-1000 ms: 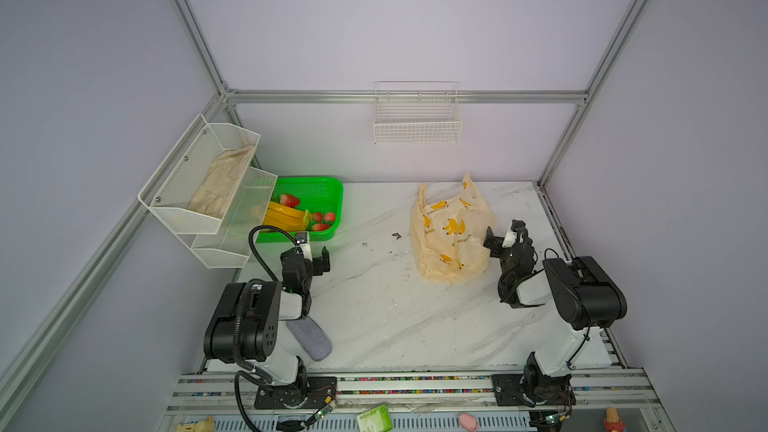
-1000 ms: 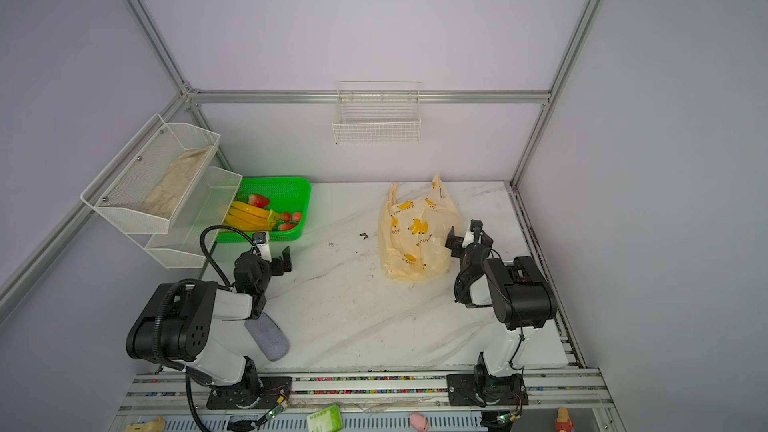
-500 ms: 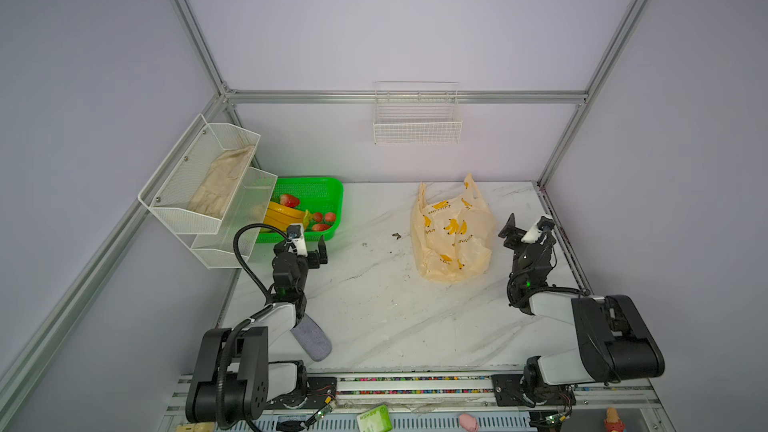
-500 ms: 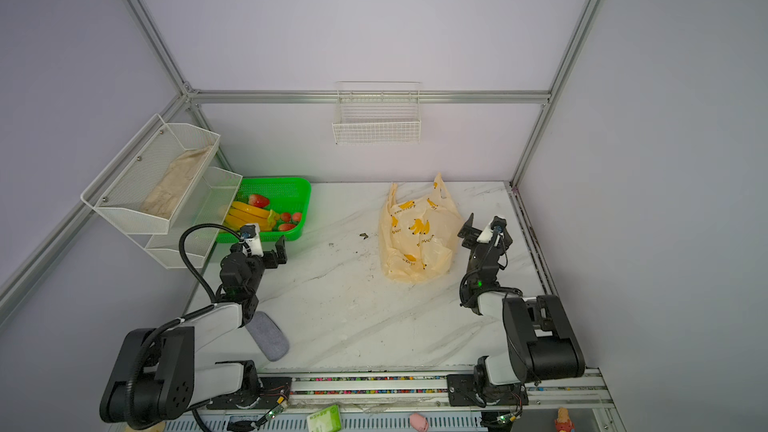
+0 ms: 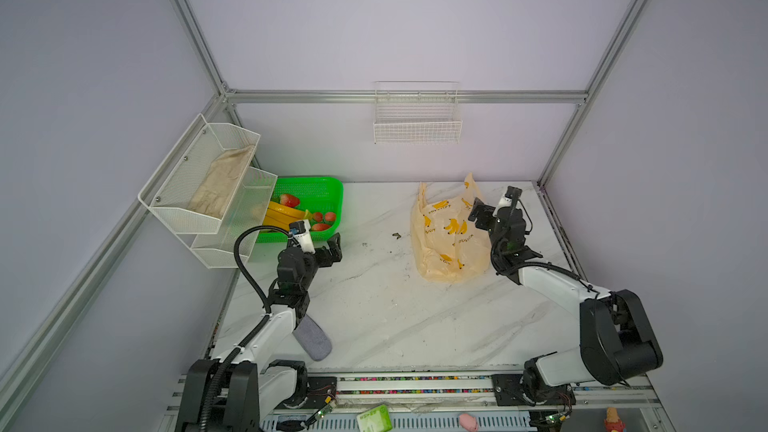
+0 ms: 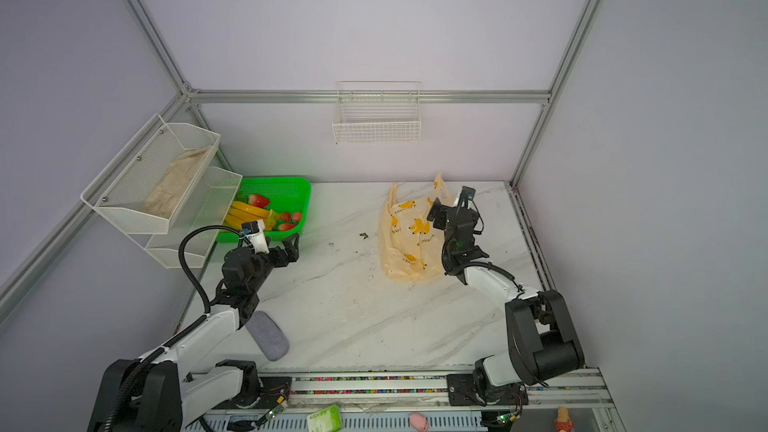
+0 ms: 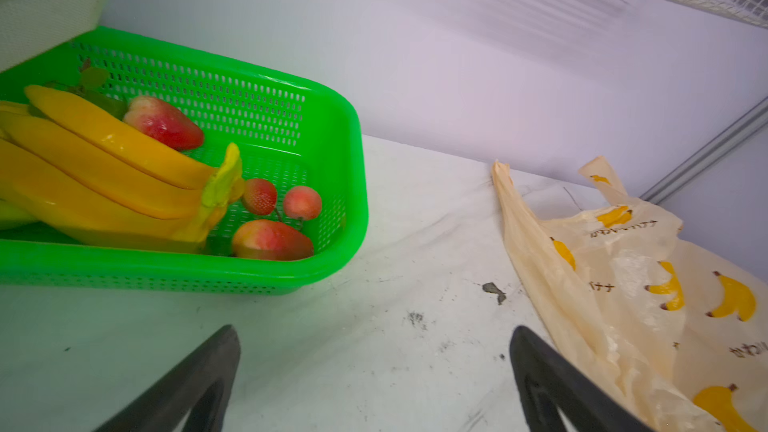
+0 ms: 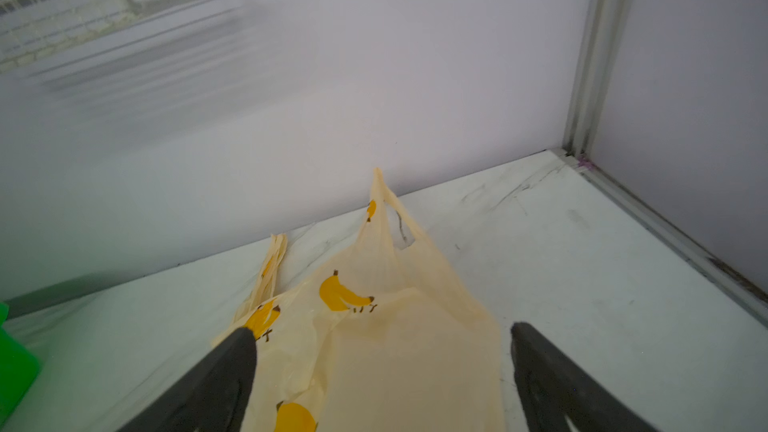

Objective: Place the fake fruits into the plastic bag and tie a complex knot
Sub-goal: 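Reach the right gripper to the bag handle while the left gripper approaches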

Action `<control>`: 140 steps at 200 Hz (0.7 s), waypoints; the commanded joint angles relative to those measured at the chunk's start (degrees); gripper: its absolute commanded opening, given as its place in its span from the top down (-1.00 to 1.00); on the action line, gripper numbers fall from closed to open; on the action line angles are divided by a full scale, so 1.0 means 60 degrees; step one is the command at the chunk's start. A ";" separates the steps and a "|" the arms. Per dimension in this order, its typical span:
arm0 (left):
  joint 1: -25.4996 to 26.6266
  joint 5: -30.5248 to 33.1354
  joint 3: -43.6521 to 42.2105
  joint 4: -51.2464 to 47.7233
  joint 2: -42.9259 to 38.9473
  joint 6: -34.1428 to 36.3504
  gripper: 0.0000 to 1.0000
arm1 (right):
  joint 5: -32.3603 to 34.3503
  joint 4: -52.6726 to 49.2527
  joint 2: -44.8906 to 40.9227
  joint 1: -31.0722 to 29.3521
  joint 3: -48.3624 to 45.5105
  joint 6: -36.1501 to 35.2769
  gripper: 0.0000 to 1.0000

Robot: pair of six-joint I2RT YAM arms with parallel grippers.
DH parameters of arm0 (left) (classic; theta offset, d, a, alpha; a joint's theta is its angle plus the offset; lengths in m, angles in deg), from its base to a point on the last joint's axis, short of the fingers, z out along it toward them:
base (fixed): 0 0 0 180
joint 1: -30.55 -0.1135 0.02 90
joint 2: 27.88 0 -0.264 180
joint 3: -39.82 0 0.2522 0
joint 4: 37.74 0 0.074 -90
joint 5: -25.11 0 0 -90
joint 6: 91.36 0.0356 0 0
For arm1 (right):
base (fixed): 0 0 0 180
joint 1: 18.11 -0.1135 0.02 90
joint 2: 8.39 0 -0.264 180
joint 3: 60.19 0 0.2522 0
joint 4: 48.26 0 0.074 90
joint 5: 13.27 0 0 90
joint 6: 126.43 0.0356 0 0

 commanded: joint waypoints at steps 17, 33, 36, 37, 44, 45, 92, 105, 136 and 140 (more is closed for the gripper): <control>0.0516 -0.0987 0.1458 -0.0480 -0.0027 -0.1570 -1.00 | -0.0971 -0.2629 0.1707 -0.0056 0.1811 -0.0691 -0.94; 0.0820 -0.0999 0.1749 -0.0712 0.0174 -0.1609 -1.00 | -0.0820 -0.3144 0.2420 -0.0057 0.2412 -0.0628 -0.94; 0.0879 -0.0984 0.1789 -0.0756 0.0218 -0.1610 -1.00 | -0.0775 -0.3243 0.2542 -0.0057 0.2520 -0.0611 -0.93; 0.0895 -0.0991 0.1815 -0.0765 0.0233 -0.1610 -1.00 | -0.0753 -0.3275 0.2577 -0.0057 0.2550 -0.0608 -0.93; 0.1003 -0.0998 0.1928 -0.0860 0.0335 -0.1597 -0.99 | -0.0624 -0.3545 0.2852 -0.0055 0.2799 -0.0542 -0.91; 0.1022 -0.0998 0.1950 -0.0883 0.0350 -0.1596 -0.99 | -0.0619 -0.3580 0.2886 -0.0049 0.2836 -0.0545 -0.91; 0.1513 -0.1028 0.2487 -0.1801 0.0654 -0.1609 -1.00 | -0.0812 -0.4257 0.3359 0.0093 0.3260 -0.0649 0.21; 0.1610 -0.1020 0.2683 -0.2268 0.0580 -0.1712 -0.99 | -0.1386 -0.4163 0.2986 0.0374 0.2996 -0.0716 0.58; 0.1709 -0.1657 0.3179 -0.3232 0.0182 -0.2194 -1.00 | -0.4389 -0.3257 0.1363 0.1120 0.2046 -0.1562 1.00; 0.1716 -0.1797 0.3227 -0.3325 0.0124 -0.2210 -1.00 | -0.4767 -0.3235 0.1225 0.1128 0.2023 -0.1648 1.00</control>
